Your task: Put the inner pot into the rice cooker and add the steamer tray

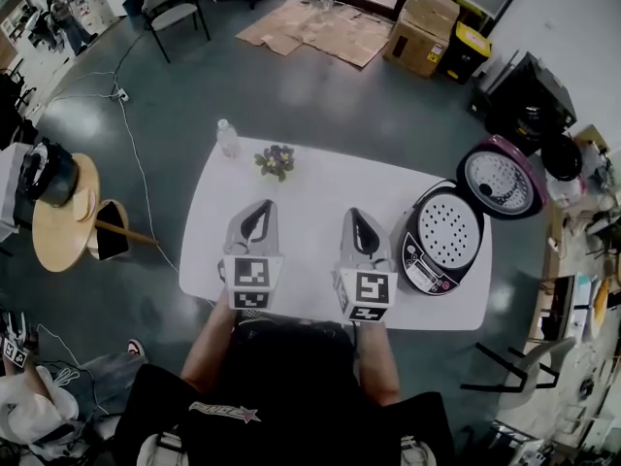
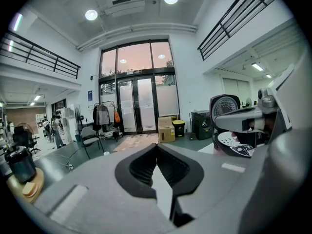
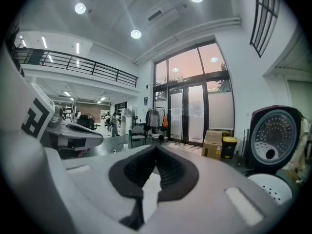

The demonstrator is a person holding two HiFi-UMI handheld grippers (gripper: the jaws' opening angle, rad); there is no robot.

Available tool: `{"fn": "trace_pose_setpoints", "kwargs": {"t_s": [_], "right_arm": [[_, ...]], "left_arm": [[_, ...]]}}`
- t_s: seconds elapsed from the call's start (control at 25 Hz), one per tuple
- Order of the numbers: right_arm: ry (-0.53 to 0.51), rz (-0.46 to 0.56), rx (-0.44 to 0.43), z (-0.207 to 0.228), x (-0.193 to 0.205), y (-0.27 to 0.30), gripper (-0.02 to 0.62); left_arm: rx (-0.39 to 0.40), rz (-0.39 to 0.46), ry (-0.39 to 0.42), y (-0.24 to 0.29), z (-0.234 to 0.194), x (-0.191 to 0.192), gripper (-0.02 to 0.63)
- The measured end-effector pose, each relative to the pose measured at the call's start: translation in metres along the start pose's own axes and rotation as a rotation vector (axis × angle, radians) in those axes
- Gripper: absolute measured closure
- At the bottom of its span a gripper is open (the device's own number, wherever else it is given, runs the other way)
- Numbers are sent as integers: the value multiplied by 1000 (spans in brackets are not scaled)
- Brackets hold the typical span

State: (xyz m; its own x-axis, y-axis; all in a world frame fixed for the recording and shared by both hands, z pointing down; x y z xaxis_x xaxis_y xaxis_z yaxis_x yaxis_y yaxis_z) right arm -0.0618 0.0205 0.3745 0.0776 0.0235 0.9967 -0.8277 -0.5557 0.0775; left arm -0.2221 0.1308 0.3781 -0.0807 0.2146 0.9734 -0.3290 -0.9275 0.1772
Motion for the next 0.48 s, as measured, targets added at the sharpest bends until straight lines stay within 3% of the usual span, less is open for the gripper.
{"fn": "trace_pose_setpoints", "kwargs": {"t_s": [0.48], "right_arm": [[-1,-9,10,-1,0,-2,589]], "left_arm": [[19,6,-3,0,1,-1,595]]}}
Point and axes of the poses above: the fingertips, and each gripper's own axes: y forward along the fingers, z to its right, x out of its underside, the point moved 6 cm from there along -y, backward along the fingers, and after that the axes turned 6 degrees about z, right-handed, at the moved point
